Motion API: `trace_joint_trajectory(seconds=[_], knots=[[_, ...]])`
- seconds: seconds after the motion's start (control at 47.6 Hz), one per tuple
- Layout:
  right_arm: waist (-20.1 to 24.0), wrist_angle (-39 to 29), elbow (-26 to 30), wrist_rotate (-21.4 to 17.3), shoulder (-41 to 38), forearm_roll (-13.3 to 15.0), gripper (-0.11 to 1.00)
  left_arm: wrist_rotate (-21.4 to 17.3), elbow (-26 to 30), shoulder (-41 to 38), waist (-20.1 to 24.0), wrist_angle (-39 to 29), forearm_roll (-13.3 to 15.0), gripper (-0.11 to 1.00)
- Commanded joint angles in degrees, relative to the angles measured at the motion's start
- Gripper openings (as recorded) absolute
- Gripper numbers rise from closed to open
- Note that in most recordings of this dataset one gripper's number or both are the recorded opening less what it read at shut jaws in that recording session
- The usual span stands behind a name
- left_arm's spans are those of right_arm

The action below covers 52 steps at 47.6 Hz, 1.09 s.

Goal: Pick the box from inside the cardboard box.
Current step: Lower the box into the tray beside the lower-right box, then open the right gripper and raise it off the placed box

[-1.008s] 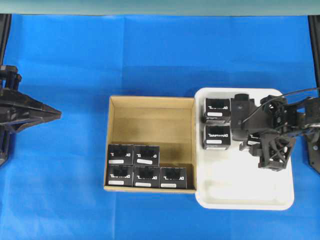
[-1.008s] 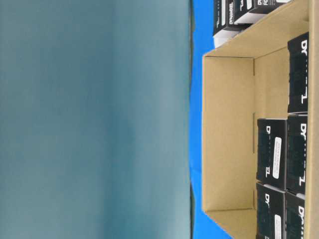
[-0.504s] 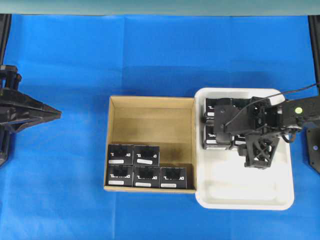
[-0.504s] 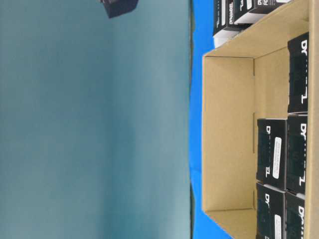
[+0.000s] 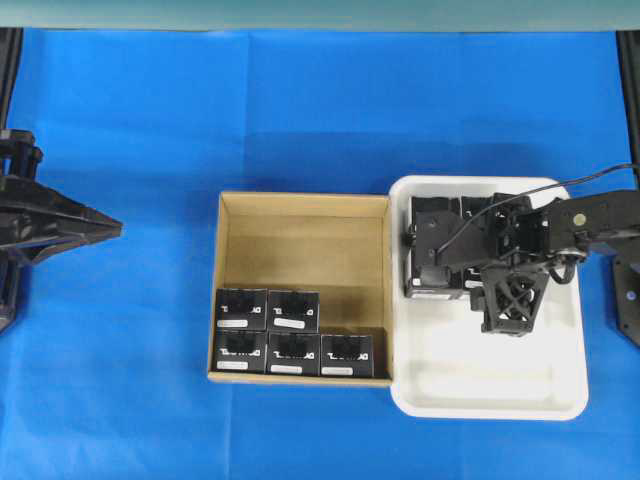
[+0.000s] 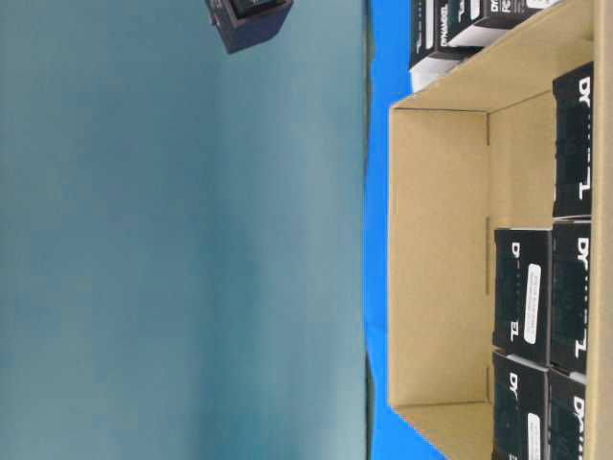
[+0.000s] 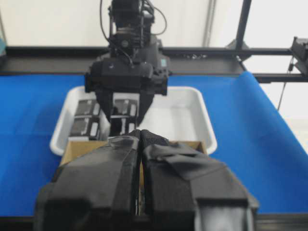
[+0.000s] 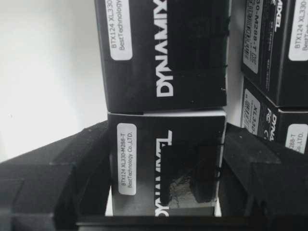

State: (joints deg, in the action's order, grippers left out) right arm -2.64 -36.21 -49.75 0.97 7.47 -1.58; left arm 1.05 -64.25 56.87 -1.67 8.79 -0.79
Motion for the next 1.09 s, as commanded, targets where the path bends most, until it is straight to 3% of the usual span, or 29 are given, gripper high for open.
trace_joint_trajectory(seconds=[0.0,0.273,0.399,0.483,0.882,1.071], knots=[[0.1,0.3,0.6,0.1,-0.4,0.1,0.62,0.0,1.7,-0.3,0.0,0.4,-0.2,0.0],[0.1,0.8,0.8,-0.4,-0.4,-0.4,0.63,0.0,1.7,-0.3,-0.1,0.4,-0.2,0.0],[0.1,2.2,0.8,-0.4,-0.4,-0.4,0.89,0.0,1.7,-0.3,-0.1,0.4,-0.2,0.0],[0.1,2.2,0.8,-0.3,-0.4,-0.3,1.0,0.0,1.7,-0.3,0.0,0.4,-0.2,0.0],[0.1,1.7,1.4,-0.8,0.6,-0.4,0.99,0.0,1.7,-0.3,-0.1,0.3,-0.2,0.0],[0.0,-4.8,5.5,-3.3,6.0,-0.4,0.99,0.0,1.7,-0.3,0.0,0.4,-0.2,0.0]])
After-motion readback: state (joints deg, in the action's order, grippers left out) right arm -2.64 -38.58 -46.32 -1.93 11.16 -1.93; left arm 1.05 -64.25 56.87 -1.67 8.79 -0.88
